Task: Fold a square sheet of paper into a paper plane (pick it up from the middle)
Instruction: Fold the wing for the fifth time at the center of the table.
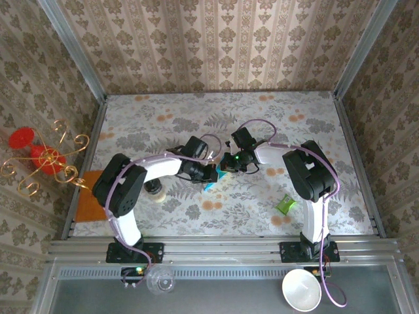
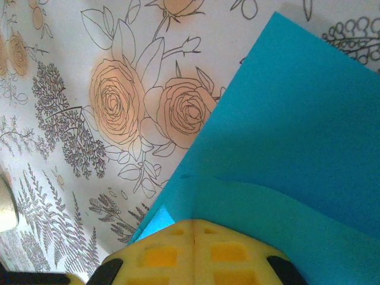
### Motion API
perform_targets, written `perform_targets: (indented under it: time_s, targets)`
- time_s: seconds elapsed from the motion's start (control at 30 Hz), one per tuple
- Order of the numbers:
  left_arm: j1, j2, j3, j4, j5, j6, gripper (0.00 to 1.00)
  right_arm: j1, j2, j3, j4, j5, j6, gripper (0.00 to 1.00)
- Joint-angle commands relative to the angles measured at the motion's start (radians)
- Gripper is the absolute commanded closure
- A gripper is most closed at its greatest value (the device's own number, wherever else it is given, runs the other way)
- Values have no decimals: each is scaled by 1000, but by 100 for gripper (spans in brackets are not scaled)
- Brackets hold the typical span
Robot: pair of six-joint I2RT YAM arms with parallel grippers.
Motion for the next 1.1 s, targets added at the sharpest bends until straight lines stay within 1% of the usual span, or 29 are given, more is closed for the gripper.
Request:
perform_targets:
  time_s: [0.0, 0.1, 0.2, 0.3, 0.5, 0.67, 0.83, 1.07]
  targets:
    - [5, 52, 55, 5, 7, 32, 100, -11, 87, -57, -135, 120, -13, 97]
    - [11, 85, 63, 11, 32, 38, 100, -11, 89, -57, -138, 120, -14, 97]
    - [21, 83, 37, 10, 52, 54, 100, -11, 91, -56, -147, 122, -16, 97]
    - [39, 66, -11, -5, 76, 79, 100, -11, 100, -48, -171, 134, -23, 98]
    - [82, 10, -112, -68, 89, 144, 100, -11, 112, -31, -216, 165, -41, 98]
    - [98, -19, -164, -112, 96, 179, 100, -11, 114, -22, -238, 177, -53, 99]
    - [102, -35, -195, -158, 58, 196, 100, -11, 114, -17, -246, 179, -57, 99]
    - [114, -100, -278, -160, 18, 161, 100, -11, 111, -16, -244, 177, -56, 99]
